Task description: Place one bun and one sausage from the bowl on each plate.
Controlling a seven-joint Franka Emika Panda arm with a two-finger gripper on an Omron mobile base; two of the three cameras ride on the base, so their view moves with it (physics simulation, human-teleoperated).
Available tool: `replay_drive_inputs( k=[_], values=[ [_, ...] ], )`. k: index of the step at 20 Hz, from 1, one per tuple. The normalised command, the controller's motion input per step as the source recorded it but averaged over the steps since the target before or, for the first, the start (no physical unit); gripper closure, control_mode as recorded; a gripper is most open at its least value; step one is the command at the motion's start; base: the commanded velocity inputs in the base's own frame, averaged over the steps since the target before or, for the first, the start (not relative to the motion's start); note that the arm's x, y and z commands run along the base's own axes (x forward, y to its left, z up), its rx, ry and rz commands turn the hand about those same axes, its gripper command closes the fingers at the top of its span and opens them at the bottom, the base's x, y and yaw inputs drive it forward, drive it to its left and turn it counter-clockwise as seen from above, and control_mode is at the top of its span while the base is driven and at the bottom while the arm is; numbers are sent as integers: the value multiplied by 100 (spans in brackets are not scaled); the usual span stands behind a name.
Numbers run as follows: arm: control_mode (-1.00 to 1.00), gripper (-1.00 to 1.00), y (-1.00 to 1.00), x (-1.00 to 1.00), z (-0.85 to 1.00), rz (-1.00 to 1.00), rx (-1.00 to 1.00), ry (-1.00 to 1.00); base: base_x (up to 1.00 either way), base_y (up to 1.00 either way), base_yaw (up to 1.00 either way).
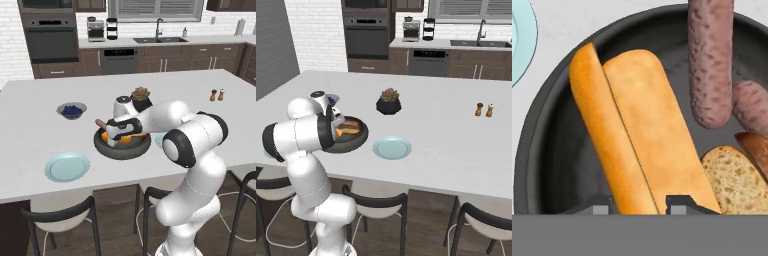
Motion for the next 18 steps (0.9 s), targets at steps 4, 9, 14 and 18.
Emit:
replay_drive_inputs(
  k=[4, 9, 14, 18],
  values=[
    [-100, 100, 0, -27, 34, 0, 2, 0, 0, 0, 0],
    [-100, 100, -31, -35, 69, -1, 3, 0, 0, 0, 0],
    [-100, 100, -82, -16, 76, -8, 1, 0, 0, 0, 0],
    [-100, 100, -100, 8, 38, -24, 0, 9, 0, 0, 0]
  ],
)
